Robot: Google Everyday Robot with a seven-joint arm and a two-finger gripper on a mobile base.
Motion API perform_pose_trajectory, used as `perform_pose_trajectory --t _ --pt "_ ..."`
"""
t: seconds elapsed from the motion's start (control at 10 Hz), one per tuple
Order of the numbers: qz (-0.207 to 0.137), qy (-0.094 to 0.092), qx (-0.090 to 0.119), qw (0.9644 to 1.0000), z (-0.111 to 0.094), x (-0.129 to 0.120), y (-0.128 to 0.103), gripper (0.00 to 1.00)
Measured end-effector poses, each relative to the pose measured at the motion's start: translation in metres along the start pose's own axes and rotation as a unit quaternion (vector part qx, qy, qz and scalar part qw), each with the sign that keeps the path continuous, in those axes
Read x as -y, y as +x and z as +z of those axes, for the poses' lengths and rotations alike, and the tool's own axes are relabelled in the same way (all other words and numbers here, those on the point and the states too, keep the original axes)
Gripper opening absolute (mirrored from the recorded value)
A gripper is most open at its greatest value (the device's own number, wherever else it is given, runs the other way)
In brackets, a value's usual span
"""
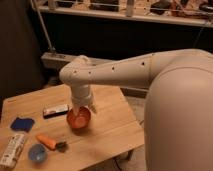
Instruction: Place the pepper in the ceramic cup
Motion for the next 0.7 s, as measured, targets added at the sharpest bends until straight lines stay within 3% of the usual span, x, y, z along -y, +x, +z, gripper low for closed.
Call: perform_pose_trajectory --t 0.2,0.3,0.4,0.5,0.7 --pt "-0.018 0.008 0.007 0.9998 0.003 -0.003 -0.010 0.65" --pt "-0.047 0.011 0.013 0.9988 0.005 -0.011 -0.017 0.65" --pt "-0.093 0.019 0.023 0.9952 0.009 -0.021 -0.029 0.65" --pt "-0.144 0.023 0.028 0.9889 0.013 -0.038 -0.035 0.65" --pt "-0.235 0.020 0.032 0.9712 0.015 -0.076 -0.034 0.65"
